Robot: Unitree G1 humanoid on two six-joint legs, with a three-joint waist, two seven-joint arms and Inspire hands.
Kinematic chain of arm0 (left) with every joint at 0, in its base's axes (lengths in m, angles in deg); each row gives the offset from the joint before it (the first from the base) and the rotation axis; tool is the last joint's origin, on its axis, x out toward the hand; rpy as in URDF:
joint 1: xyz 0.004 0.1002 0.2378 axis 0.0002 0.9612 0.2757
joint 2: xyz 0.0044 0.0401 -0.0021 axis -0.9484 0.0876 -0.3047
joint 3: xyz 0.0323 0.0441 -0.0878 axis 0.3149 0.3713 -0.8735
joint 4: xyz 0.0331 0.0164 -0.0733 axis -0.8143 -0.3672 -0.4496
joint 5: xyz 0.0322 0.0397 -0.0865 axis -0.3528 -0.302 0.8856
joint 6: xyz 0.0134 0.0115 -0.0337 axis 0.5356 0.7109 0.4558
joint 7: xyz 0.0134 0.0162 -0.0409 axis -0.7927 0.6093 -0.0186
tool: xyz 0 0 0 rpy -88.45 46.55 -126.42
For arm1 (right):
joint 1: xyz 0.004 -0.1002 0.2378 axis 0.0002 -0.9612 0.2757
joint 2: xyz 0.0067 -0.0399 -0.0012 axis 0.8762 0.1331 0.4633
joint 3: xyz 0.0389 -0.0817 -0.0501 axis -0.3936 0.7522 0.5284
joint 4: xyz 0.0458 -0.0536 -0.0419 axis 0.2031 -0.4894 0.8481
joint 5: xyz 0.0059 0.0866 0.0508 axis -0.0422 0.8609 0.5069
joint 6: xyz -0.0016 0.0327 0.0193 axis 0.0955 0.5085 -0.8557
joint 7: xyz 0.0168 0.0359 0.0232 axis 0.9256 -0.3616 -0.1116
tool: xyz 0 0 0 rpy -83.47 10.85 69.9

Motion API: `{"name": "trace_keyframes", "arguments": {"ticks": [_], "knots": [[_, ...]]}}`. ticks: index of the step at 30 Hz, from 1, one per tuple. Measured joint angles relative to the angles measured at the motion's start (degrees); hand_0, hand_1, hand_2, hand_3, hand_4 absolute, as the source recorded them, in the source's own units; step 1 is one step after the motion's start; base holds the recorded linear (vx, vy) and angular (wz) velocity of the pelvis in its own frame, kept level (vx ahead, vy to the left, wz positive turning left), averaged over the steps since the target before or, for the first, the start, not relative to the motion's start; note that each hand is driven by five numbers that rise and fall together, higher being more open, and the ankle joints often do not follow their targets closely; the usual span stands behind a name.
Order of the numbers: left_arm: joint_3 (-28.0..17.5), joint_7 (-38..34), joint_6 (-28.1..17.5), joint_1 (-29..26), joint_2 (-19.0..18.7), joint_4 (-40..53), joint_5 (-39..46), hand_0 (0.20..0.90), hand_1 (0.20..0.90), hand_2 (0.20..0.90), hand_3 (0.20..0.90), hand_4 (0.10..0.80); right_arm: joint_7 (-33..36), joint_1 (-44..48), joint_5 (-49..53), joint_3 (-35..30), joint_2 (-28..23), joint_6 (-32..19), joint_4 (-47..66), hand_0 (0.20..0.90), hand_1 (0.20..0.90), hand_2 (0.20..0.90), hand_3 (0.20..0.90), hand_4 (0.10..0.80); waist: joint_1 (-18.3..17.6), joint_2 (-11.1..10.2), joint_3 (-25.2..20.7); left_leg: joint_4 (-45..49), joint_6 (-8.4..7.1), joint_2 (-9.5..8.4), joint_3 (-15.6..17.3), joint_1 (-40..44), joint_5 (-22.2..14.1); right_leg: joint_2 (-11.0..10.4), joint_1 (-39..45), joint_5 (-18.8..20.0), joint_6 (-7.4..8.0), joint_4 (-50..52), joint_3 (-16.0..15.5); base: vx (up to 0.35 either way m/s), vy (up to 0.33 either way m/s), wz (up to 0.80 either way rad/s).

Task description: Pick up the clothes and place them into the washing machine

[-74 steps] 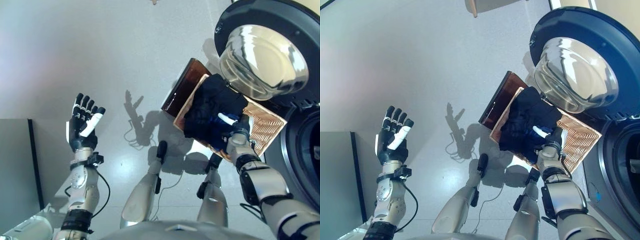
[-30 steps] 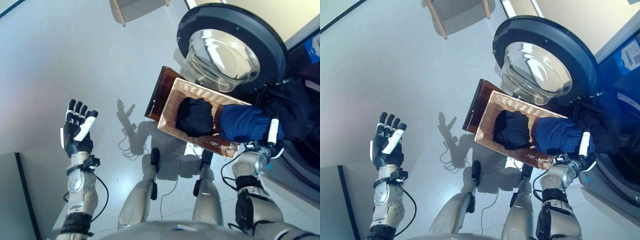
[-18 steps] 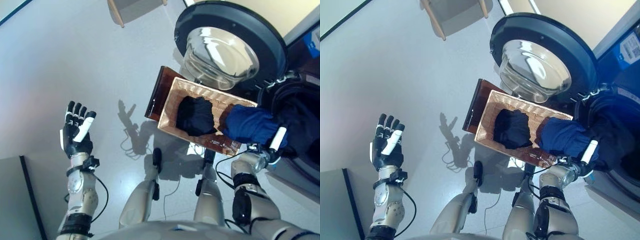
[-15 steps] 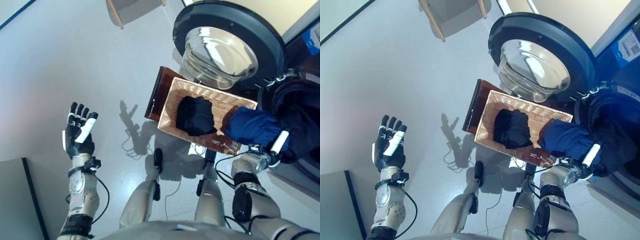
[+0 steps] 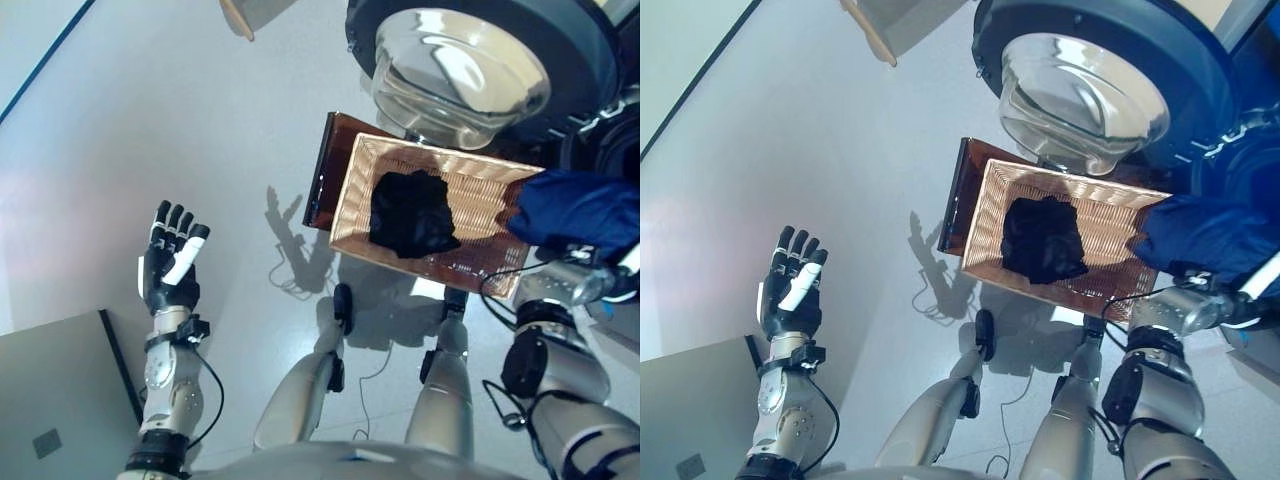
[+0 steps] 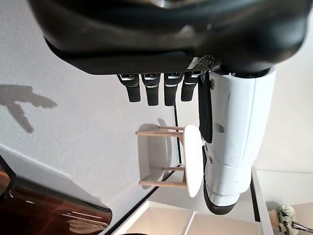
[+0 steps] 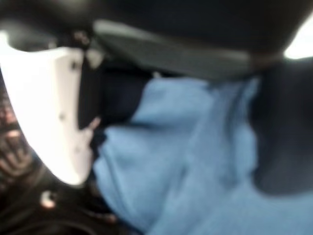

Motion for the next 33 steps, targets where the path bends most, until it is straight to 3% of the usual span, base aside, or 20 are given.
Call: {"name": "trace_keyframes", "arguments": {"ticks": [17,28,29,30,31,33], "knots": [[1.9,-0.3,-0.3,-0.8,-1.2,0.3,0.0,0.900,0.900,0.900,0.900,0.800,9.3,7.1,-6.4,-2.5,-17.6,-1.6,-0.4,0.200,0.200,0.200,0.200,0.300,-0.3,-0.1,0.4,0.0,0.12,-0.62,-0.3,-1.1,-0.3,-0.5,-3.8,-1.8,0.39,3.8,1.7,0.042,-0.023,0.02],[1.4,-1.5,-0.3,-1.3,-1.3,0.4,-0.1,0.900,0.900,0.900,0.900,0.800,11.5,7.4,-9.1,-3.0,-19.1,-1.5,-0.5,0.200,0.200,0.200,0.200,0.300,-0.4,-0.1,1.6,0.0,0.17,-0.98,-0.3,-2.3,-0.4,-0.9,-6.9,-3.7,0.50,7.5,2.4,0.006,0.002,-0.03],[1.3,-1.5,-0.3,-1.3,-1.3,0.4,-0.1,0.900,0.900,0.900,0.900,0.800,11.5,7.4,-9.2,-3.3,-19.1,-1.5,-0.5,0.252,0.252,0.252,0.252,0.337,-0.4,-0.1,1.6,0.0,0.17,-0.98,-0.3,-2.3,-0.4,-0.9,-6.9,-3.7,0.49,7.5,2.5,0.000,0.000,0.00],[1.2,-1.5,-0.3,-1.3,-1.3,0.4,-0.1,0.900,0.900,0.900,0.900,0.800,11.5,7.4,-9.3,-3.5,-19.1,-1.5,-0.5,0.645,0.645,0.645,0.645,0.618,-0.4,-0.1,1.6,0.0,0.17,-0.98,-0.3,-2.3,-0.4,-0.9,-6.9,-3.7,0.48,7.5,2.5,0.000,0.000,0.00],[1.1,-1.5,-0.4,-1.3,-1.3,0.4,-0.1,0.900,0.900,0.900,0.900,0.800,11.5,7.4,-9.7,-3.7,-19.1,-1.5,-0.5,0.900,0.900,0.900,0.900,0.800,-0.4,-0.1,1.6,0.0,0.17,-0.99,-0.3,-2.3,-0.4,-0.9,-7.0,-3.7,0.49,7.5,2.5,0.034,0.017,-0.02],[0.9,-1.6,-0.4,-1.4,-1.3,0.4,-0.1,0.900,0.900,0.900,0.900,0.800,11.5,7.4,-10.1,-3.7,-19.1,-1.5,-0.5,0.900,0.900,0.900,0.900,0.800,-0.4,-0.1,1.6,0.0,0.20,-0.98,-0.3,-2.3,-0.4,-0.9,-7.0,-3.7,0.50,7.6,2.5,0.000,0.000,0.00]]}}
